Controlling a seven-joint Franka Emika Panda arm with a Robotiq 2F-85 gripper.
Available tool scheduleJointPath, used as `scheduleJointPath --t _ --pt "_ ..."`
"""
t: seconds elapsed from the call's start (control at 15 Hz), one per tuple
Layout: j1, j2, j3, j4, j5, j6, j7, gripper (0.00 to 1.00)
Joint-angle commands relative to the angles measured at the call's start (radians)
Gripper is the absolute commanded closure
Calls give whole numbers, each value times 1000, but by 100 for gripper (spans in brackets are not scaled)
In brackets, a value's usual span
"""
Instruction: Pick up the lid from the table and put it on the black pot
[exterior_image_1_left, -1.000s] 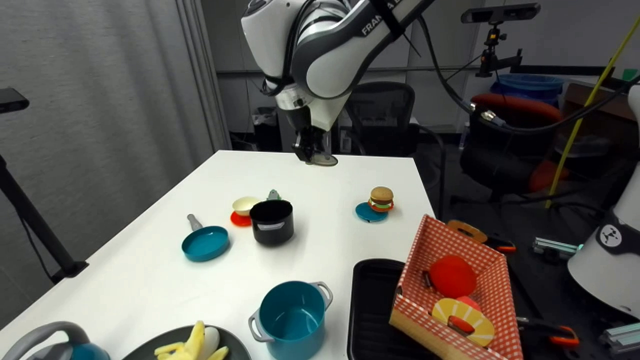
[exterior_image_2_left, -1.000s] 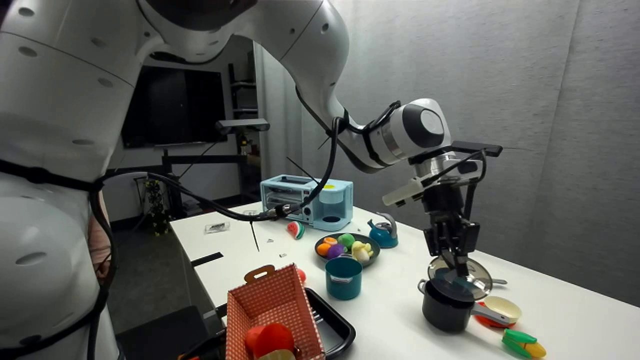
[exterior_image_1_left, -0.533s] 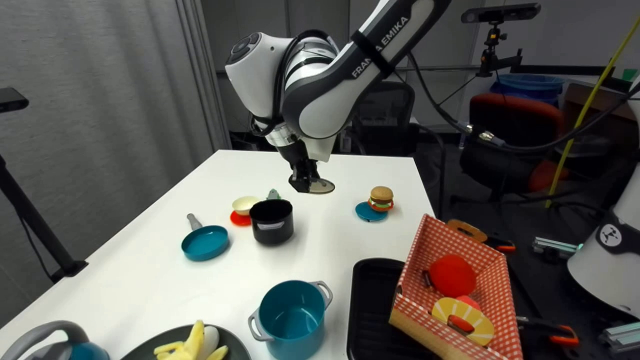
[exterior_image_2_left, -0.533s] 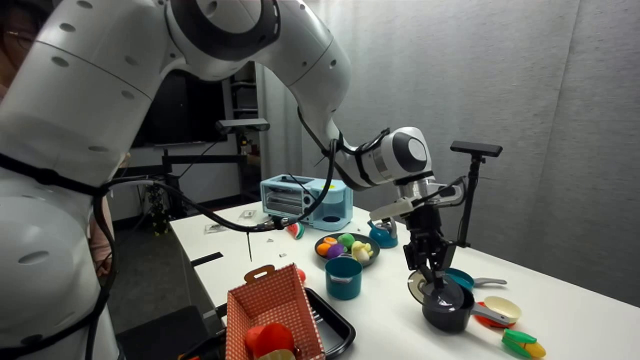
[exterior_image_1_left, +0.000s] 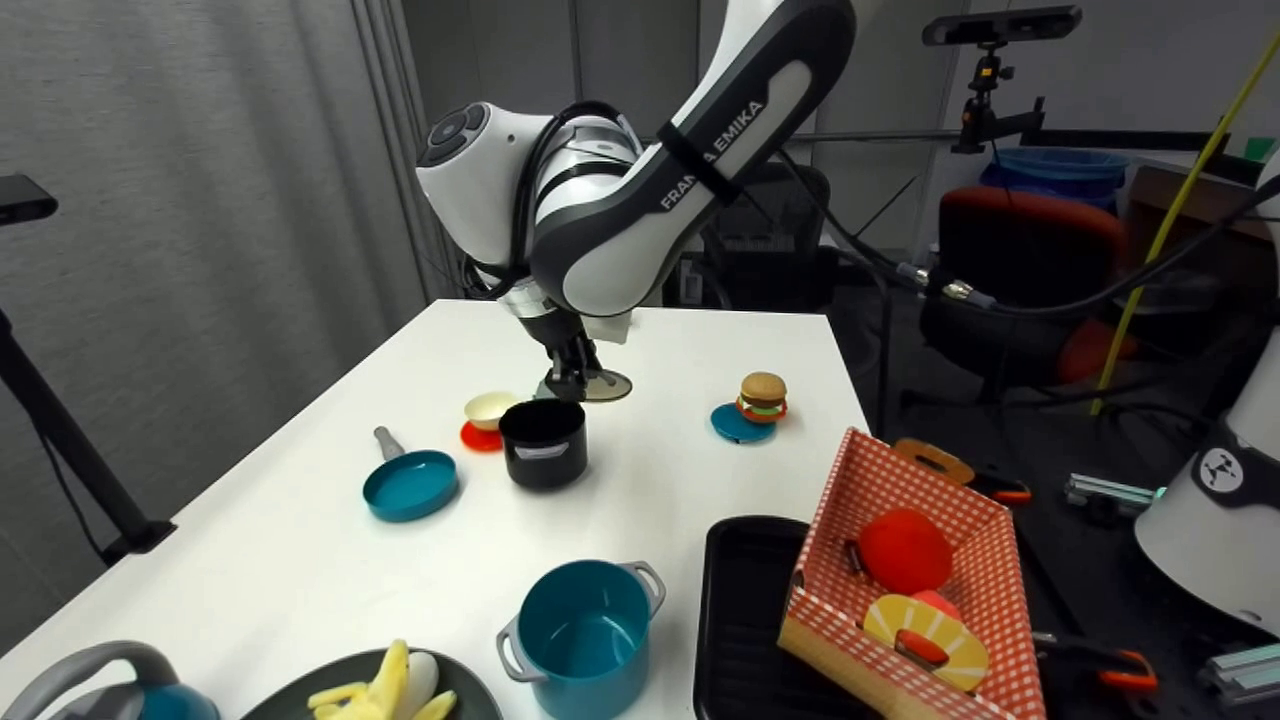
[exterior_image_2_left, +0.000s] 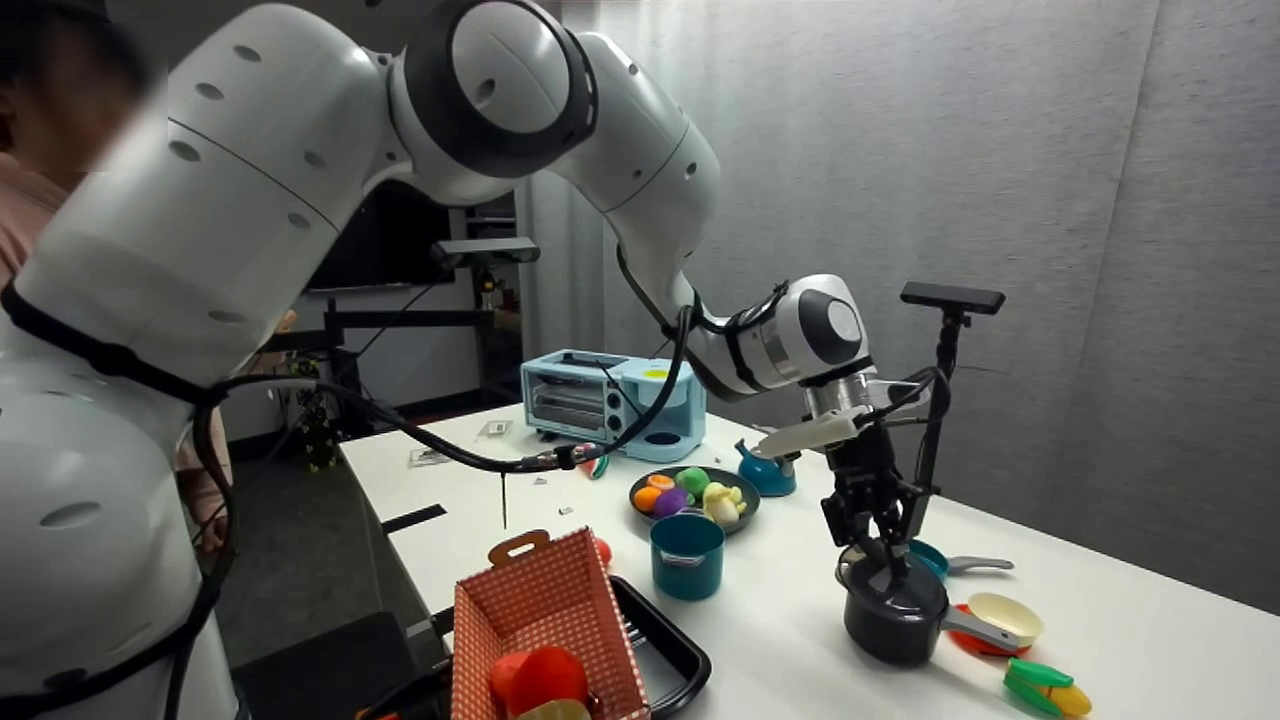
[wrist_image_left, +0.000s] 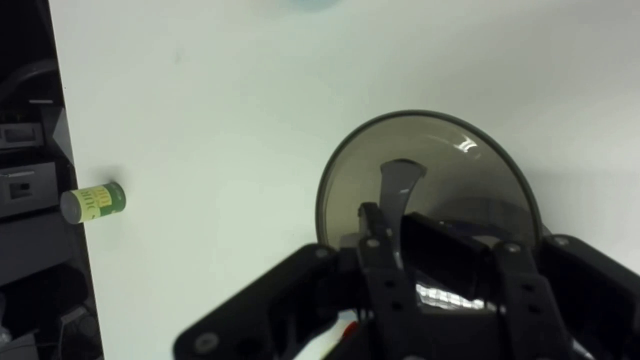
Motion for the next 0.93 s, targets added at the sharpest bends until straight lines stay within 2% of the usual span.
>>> scheduleJointPath --t 0.0,0.87 --pt "5 78 -6 102 -20 11 -54 96" --pt "6 262 -14 324 -4 -13 -175 96"
